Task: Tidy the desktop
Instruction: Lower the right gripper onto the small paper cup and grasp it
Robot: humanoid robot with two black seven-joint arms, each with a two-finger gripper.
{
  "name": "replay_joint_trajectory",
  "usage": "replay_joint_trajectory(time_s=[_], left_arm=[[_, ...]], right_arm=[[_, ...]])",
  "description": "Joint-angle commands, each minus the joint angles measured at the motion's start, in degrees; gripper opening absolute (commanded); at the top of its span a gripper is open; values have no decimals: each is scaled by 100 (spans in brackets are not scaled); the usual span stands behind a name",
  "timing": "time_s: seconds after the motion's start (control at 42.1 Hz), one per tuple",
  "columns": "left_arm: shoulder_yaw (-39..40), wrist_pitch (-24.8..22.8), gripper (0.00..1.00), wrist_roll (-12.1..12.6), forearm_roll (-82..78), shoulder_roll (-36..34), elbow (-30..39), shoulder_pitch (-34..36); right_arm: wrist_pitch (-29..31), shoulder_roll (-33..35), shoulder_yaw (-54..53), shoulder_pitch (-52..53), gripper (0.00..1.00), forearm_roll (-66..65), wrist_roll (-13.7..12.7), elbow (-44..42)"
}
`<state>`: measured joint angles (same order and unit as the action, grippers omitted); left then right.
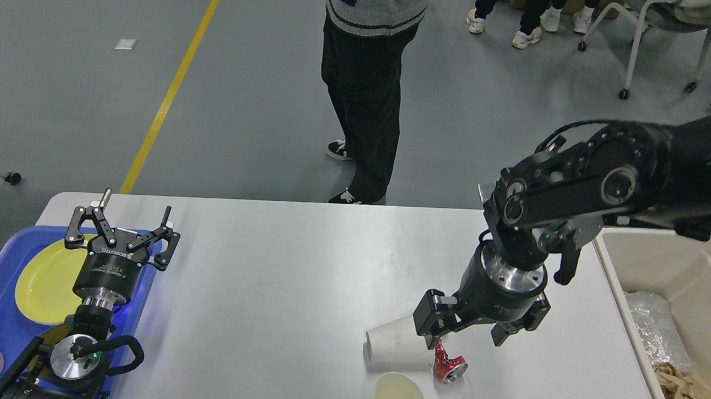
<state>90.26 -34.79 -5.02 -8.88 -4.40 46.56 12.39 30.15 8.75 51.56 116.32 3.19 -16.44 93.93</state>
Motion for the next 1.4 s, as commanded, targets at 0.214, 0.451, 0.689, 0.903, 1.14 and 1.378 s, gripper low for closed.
replay_joint_trajectory(time_s=[0.214,0.451,0.689,0.903,1.14,1.378], left_arm=[[0,-1,96,1,0,0,2,0],[0,-1,96,1,0,0,2,0],[0,7,96,-7,0,0,2,0],[0,-1,96,1,0,0,2,0],[0,-1,96,1,0,0,2,0],[0,-1,96,1,0,0,2,0]], right_arm=[[-1423,-628,-586,-1524,97,-661,-386,-33],[-2004,-883,-648,-1946,97,-776,-571,-165],[-2505,-1217,-577,-2508,93,-776,-571,-621],[-2514,-1323,-577,-2834,78,-882,-571,-876],[-2496,-1340,-533,-3036,49,-908,-562,-1132],[-2470,-1358,-525,-3106,0,-899,-553,-1088]])
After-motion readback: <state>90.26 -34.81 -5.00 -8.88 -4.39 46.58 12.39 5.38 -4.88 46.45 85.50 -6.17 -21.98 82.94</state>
